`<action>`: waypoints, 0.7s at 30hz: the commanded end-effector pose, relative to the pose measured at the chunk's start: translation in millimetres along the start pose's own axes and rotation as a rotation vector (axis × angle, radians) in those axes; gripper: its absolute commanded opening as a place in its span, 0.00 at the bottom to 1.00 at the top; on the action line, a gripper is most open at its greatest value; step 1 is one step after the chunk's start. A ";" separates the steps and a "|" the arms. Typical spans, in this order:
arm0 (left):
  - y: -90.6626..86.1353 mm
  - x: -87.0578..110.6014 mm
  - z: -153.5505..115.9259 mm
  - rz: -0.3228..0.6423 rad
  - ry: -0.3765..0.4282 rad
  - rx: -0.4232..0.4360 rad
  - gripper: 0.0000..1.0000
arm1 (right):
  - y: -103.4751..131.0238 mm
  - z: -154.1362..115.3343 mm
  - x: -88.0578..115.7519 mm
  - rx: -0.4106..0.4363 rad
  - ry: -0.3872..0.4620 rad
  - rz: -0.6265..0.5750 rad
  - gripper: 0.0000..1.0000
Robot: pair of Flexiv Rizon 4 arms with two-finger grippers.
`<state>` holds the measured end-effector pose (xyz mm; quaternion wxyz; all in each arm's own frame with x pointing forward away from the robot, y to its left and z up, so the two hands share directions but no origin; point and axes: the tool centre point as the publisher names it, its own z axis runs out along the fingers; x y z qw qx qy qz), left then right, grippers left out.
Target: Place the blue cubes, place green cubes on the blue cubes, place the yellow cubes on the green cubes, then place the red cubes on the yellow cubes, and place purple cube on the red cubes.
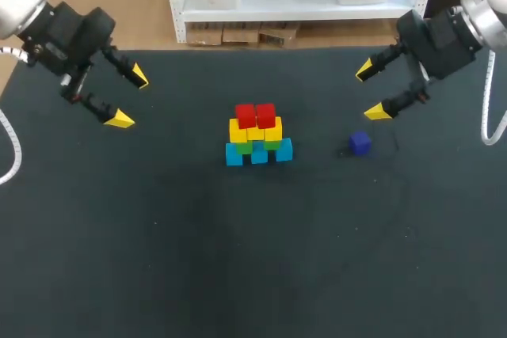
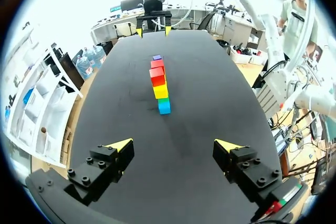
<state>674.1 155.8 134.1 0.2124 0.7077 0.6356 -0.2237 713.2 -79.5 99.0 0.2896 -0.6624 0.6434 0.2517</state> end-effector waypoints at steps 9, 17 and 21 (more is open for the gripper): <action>0.4 0.3 0.6 0.002 -0.001 -0.001 1.00 | 2.9 21.4 44.9 -0.012 0.091 -0.107 1.00; 0.4 0.3 0.6 0.002 -0.001 -0.001 1.00 | -2.1 21.8 65.8 -0.101 0.063 -0.251 1.00; 0.4 0.3 0.6 0.002 -0.001 -0.001 1.00 | -4.4 26.3 73.6 -0.131 0.062 -0.293 1.00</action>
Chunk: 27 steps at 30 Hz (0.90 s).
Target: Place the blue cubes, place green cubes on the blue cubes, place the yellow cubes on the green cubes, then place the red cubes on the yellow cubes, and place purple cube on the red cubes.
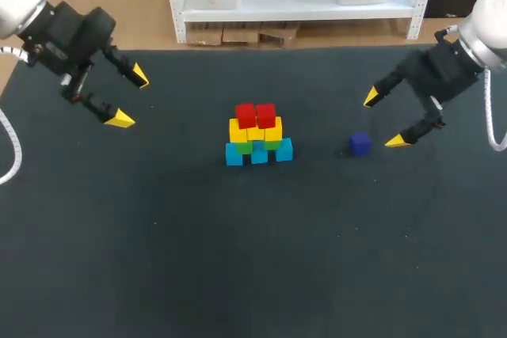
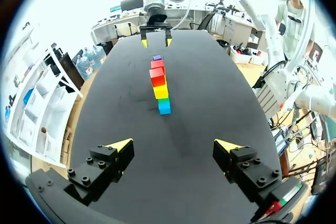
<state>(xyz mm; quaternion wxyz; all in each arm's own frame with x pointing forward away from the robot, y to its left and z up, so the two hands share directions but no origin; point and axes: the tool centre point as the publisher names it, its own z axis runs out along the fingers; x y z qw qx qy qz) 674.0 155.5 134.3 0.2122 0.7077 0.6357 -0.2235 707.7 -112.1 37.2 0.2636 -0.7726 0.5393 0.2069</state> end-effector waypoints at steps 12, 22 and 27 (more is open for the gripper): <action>0.4 0.7 0.5 0.002 -0.001 -0.001 1.00 | -1.0 29.8 11.0 -0.039 -0.069 0.031 1.00; 0.4 0.7 0.5 0.002 -0.001 -0.001 1.00 | -1.3 40.1 14.6 -0.037 -0.076 0.056 1.00; 0.4 0.7 0.5 0.002 -0.001 -0.001 1.00 | -2.8 43.2 14.9 -0.040 -0.082 0.070 0.91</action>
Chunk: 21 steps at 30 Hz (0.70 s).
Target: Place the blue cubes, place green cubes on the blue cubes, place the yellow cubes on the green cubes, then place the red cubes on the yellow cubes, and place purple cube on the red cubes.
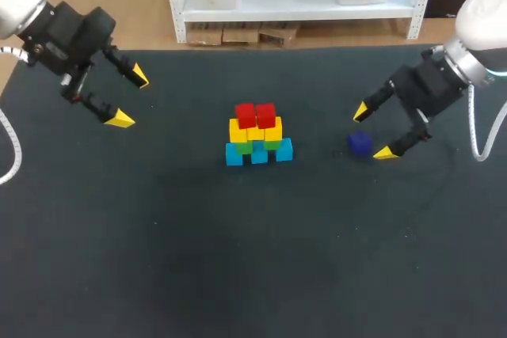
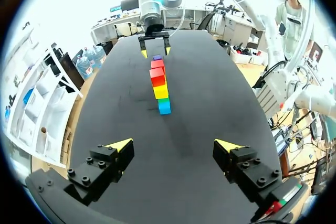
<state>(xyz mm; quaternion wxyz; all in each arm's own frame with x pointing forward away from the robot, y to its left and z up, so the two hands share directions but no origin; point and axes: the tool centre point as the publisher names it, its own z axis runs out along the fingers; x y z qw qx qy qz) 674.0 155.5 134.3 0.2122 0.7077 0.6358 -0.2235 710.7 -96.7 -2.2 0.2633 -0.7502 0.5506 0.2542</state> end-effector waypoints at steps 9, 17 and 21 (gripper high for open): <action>0.5 0.7 0.5 0.002 -0.002 -0.001 1.00 | -2.5 9.8 -0.2 -0.022 -0.006 0.000 0.47; 0.5 0.7 0.5 0.002 -0.002 -0.001 1.00 | -1.6 7.9 -4.1 -0.023 -0.002 0.000 0.00; 0.5 0.7 0.5 0.002 -0.002 -0.001 1.00 | -1.4 -0.1 -12.7 -0.009 0.012 0.050 0.00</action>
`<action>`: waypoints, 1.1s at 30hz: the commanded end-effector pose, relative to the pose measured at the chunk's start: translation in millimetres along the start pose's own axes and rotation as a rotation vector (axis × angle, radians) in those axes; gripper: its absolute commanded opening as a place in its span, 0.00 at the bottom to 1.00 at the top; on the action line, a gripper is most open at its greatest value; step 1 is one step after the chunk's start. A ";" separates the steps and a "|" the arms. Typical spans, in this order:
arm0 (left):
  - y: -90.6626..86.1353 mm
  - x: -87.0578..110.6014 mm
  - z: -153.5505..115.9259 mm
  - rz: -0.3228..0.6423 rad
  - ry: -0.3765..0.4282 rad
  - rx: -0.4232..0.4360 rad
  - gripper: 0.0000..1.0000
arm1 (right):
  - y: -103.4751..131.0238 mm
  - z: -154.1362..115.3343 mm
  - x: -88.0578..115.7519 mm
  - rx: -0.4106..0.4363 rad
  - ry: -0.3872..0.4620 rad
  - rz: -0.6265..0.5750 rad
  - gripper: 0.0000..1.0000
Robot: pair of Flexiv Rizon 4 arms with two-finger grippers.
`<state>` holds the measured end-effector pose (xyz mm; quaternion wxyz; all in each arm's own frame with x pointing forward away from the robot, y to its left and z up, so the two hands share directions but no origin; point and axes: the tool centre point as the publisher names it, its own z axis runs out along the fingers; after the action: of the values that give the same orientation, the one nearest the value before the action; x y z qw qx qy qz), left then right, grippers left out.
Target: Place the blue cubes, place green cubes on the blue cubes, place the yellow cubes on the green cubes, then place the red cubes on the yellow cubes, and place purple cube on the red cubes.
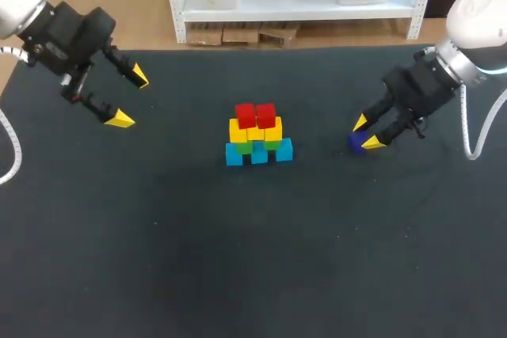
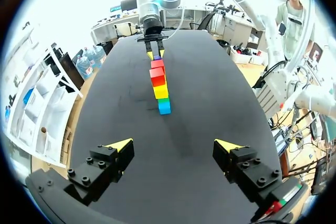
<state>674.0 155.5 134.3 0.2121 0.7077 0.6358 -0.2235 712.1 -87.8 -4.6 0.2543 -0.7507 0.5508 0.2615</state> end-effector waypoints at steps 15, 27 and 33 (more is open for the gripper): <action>0.5 0.7 0.5 0.002 -0.002 -0.001 1.00 | -29.7 -40.8 -93.5 0.201 -0.028 0.311 0.00; 0.5 0.7 0.5 0.002 -0.002 -0.001 1.00 | -55.0 -42.9 -163.3 0.200 -0.010 0.219 0.00; 0.5 0.7 0.5 0.002 -0.002 -0.001 1.00 | -61.2 -29.9 -192.4 0.184 -0.006 0.182 0.00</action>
<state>673.9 155.5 134.3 0.2121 0.7077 0.6359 -0.2234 721.2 29.0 151.1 0.3051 -0.6673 0.6366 0.2376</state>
